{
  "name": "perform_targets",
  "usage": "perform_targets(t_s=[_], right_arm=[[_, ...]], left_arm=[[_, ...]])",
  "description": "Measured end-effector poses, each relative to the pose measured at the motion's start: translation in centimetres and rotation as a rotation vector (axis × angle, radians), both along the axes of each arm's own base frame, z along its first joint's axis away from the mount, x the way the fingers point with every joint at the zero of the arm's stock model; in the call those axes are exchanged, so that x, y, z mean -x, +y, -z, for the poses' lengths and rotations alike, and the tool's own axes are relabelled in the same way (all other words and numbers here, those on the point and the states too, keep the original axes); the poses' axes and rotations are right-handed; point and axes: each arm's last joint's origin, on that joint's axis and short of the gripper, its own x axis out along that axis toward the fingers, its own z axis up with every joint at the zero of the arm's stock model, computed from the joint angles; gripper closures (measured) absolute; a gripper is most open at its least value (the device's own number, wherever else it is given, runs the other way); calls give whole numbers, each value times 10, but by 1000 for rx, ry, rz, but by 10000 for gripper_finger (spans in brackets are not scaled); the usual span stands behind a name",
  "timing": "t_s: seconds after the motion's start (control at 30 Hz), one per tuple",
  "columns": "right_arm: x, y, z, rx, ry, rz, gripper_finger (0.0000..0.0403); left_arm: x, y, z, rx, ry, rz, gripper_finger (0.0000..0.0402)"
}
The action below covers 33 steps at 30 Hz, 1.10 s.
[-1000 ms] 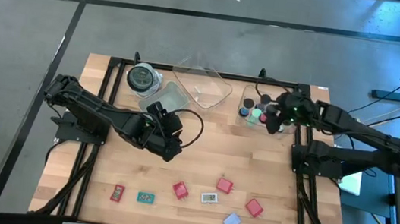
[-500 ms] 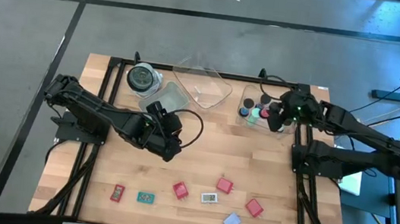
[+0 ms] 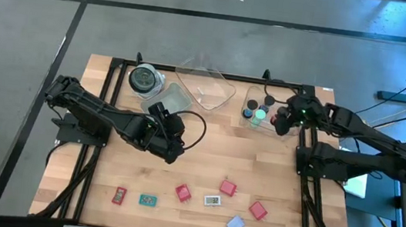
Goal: Pick & Place Office items
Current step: Put the red hourglass into the right transparent bin
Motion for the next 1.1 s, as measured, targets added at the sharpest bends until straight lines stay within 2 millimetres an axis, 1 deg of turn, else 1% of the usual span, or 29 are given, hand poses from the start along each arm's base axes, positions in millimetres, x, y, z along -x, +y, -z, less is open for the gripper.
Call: perform_targets(t_s=[0.07, 0.17, 0.3, 0.4, 0.53, 0.67, 0.83, 1.0, 1.1], right_arm=[[-2, -1, 4, -1, 3, 17, 183], [-3, -2, 17, 7, 23, 44, 188], [-5, -3, 41, 1, 28, 69, 173], [-8, -5, 54, 15, -6, 72, 170], [-11, -6, 60, 26, -36, 72, 188], [-12, -6, 64, 16, -16, 70, 186], [-12, -6, 71, -9, 5, 79, 169], [-12, -6, 77, -15, 11, 85, 188], [-12, -6, 77, -15, 11, 84, 187]], left_arm=[[0, 0, 0, 0, 0, 0, 151], [0, 0, 0, 0, 0, 0, 151], [0, 0, 0, 0, 0, 0, 151], [0, 0, 0, 0, 0, 0, 151], [0, 0, 0, 0, 0, 0, 151], [0, 0, 0, 0, 0, 0, 151], [0, 1, 0, 0, 0, -3, 151], [0, 2, 0, -1, 0, -5, 151], [-1, 2, 0, -6, -1, -10, 151]])
